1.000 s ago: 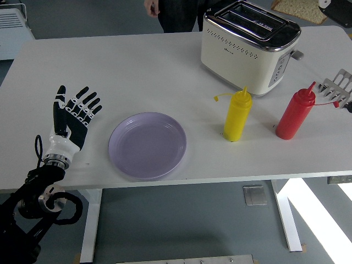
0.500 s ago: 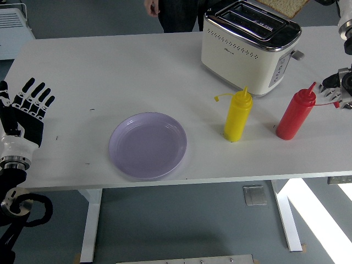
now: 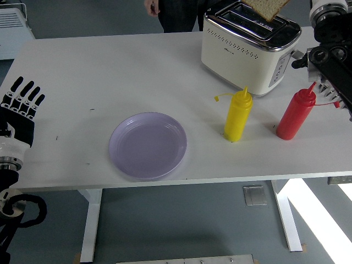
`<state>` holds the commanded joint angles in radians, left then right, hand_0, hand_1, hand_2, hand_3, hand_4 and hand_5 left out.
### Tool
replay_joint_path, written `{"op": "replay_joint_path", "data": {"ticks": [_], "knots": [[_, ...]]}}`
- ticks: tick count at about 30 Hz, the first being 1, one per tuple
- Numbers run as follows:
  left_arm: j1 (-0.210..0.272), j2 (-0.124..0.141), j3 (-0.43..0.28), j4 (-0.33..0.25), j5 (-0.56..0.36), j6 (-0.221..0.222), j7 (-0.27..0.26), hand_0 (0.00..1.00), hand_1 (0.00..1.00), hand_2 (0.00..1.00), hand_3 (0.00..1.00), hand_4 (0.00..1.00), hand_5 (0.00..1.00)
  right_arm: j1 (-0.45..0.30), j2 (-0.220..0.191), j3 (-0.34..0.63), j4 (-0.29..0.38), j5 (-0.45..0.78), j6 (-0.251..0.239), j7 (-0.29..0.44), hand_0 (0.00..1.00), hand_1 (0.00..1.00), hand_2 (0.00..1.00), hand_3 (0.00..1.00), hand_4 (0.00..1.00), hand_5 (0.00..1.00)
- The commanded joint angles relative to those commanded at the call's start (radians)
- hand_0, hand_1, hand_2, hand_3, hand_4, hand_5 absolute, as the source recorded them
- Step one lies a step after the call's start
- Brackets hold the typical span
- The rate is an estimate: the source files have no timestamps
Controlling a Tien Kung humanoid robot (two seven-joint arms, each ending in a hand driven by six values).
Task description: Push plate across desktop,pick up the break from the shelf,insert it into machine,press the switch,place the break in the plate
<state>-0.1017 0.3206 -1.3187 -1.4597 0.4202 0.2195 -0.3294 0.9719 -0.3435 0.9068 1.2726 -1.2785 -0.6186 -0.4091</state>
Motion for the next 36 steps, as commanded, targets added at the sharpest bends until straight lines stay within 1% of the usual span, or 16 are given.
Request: {"op": "replay_joint_path", "data": {"ticks": [4,8,14,26,32,36], "knots": [[0.005,0.005,-0.021,-0.007,0.002,0.0,0.001,0.838,0.774,0.714,0.75,0.742,0.964,0.029,0.028,-0.016,-0.039,-0.011,-0.025,-0.038,0.544,0.547,0.538,0.413,0.116,0.002],[0.008,0.006,-0.03,-0.008,0.002,0.0,0.002,0.838,0.774,0.714,0.749,0.742,0.962,0.049,0.048,-0.029,-0.077,-0.023,-0.027,-0.071,0.537,0.543,0.543,0.412,0.117,0.002],[0.009,0.007,-0.038,-0.008,-0.001,0.0,0.003,0.838,0.775,0.715,0.749,0.742,0.96,0.059,0.07,-0.051,-0.123,-0.035,-0.027,-0.11,0.538,0.543,0.548,0.412,0.107,0.002],[0.002,0.01,-0.041,-0.016,-0.008,-0.002,0.003,0.839,0.776,0.715,0.749,0.744,0.958,0.095,0.12,-0.106,-0.224,-0.104,-0.027,-0.117,0.537,0.542,0.552,0.414,0.095,0.002],[0.0,0.013,-0.045,-0.022,-0.013,-0.002,0.004,0.839,0.776,0.715,0.749,0.744,0.957,0.11,0.135,-0.141,-0.273,-0.15,-0.025,-0.121,0.534,0.55,0.557,0.42,0.084,0.002],[-0.001,0.015,-0.049,-0.026,-0.016,-0.003,0.004,0.839,0.776,0.715,0.749,0.744,0.957,0.12,0.144,-0.159,-0.302,-0.161,-0.014,-0.124,0.534,0.55,0.557,0.42,0.084,0.002]]}}
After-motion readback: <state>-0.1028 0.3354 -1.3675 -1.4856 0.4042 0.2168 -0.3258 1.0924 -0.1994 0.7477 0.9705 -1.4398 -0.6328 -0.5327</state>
